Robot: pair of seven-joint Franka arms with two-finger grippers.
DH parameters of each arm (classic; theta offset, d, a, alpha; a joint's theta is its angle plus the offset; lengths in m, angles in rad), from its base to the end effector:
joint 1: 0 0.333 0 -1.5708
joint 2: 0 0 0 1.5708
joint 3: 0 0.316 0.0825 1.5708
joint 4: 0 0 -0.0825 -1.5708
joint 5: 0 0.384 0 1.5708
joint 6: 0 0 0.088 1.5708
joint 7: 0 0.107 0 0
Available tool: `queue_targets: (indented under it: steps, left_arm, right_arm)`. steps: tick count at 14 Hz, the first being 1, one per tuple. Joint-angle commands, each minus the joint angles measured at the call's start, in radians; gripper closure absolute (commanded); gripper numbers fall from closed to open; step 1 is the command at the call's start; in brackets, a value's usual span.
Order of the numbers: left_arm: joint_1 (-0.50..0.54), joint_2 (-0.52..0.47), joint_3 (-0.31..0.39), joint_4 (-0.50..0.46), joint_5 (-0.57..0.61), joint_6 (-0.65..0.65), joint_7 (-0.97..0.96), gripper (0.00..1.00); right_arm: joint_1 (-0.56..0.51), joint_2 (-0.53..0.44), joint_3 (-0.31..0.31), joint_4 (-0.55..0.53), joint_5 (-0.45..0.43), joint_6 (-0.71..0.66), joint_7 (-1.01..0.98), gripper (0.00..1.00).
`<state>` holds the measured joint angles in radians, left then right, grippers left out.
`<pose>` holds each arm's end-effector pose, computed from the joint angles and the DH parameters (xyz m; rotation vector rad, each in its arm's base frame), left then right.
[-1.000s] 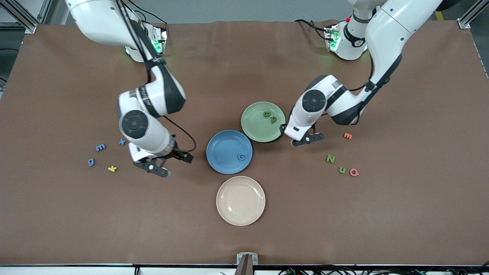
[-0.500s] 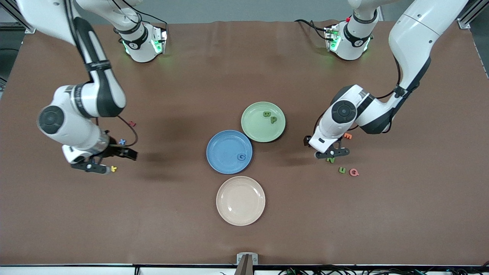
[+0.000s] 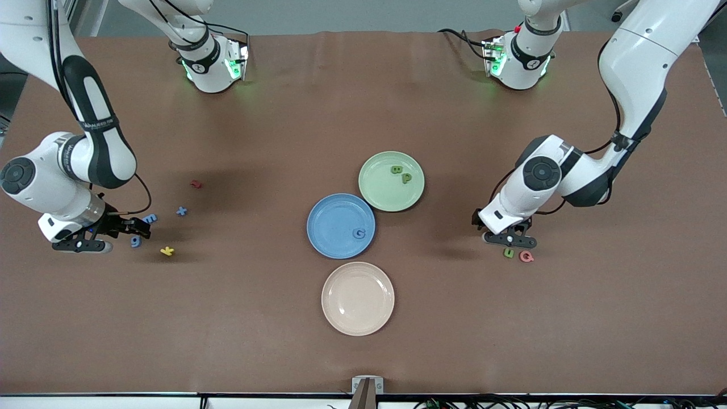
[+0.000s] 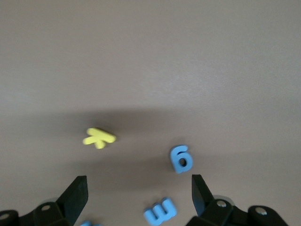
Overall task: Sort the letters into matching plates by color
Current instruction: 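Grasp the green N with the left gripper while the right gripper grasps blue 9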
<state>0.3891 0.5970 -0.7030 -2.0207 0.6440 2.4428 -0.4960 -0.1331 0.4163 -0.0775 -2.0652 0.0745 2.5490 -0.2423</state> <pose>0.5723 -0.1758 0.2143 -3.1004 0.3563 -0.0770 0.5857 -0.1253 0.2358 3.1362 -0.0329 0.1106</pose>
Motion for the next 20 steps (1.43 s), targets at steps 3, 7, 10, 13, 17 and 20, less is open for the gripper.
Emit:
queue_targets:
  steps: [3, 7, 10, 13, 17, 20]
  left_arm:
    - [0.008, 0.105, 0.022, 0.072, 0.026, 0.082, 0.065, 0.14]
    - [0.01, 0.113, 0.023, 0.047, 0.026, 0.087, 0.062, 0.2]
    - [0.014, 0.106, 0.023, 0.031, 0.028, 0.081, 0.059, 0.28]
    - [0.017, 0.103, 0.023, 0.025, 0.028, 0.07, 0.059, 0.37]
    - [0.022, 0.099, 0.023, 0.023, 0.028, 0.035, 0.059, 0.5]
    - [0.022, 0.098, 0.023, 0.023, 0.029, 0.024, 0.053, 0.66]
  right_arm:
    - [-0.043, 0.105, 0.021, 0.042, -0.006, 0.063, -0.064, 0.02]
    - [-0.076, 0.154, 0.021, 0.089, -0.006, 0.065, -0.132, 0.03]
    - [-0.091, 0.182, 0.021, 0.109, -0.009, 0.065, -0.147, 0.11]
    - [-0.097, 0.188, 0.021, 0.108, -0.007, 0.063, -0.166, 0.37]
    - [-0.097, 0.194, 0.021, 0.105, -0.006, 0.062, -0.166, 0.79]
    - [-0.094, 0.193, 0.021, 0.105, -0.006, 0.057, -0.166, 0.97]
